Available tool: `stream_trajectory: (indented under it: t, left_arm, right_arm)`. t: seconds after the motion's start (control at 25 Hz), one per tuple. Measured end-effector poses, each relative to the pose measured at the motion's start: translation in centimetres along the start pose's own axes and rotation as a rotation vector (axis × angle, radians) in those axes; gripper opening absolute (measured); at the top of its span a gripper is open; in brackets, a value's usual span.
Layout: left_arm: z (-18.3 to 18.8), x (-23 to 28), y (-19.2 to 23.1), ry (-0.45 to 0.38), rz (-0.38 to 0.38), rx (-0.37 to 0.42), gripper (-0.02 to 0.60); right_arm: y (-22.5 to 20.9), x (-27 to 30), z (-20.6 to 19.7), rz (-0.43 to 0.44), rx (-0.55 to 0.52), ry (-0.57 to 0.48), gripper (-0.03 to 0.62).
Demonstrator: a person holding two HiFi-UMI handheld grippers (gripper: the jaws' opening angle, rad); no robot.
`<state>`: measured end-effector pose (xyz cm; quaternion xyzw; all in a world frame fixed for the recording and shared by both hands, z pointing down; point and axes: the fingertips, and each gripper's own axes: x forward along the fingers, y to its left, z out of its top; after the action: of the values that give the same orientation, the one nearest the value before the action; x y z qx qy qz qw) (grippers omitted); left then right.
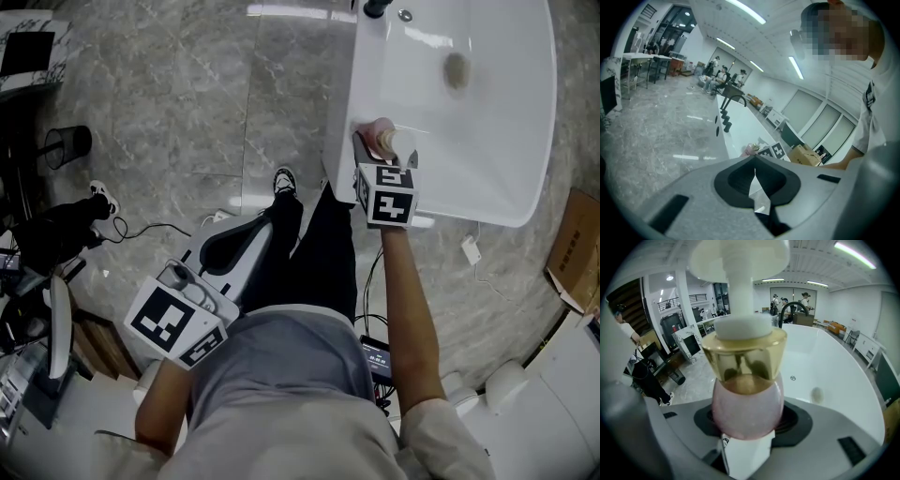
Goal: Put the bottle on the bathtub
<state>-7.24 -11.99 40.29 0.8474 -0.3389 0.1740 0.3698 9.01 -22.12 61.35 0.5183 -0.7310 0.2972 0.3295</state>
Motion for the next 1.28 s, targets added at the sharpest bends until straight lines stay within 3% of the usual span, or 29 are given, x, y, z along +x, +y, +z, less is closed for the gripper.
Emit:
stream_trajectory:
  t: [1.28]
  left_arm:
    - [0.8, -1.4, -2.8, -0.046, -0.046, 0.065, 0.009]
  right_arm:
    - [0.7, -4.3, -0.3, -0.007, -0.001, -0.028, 0.224]
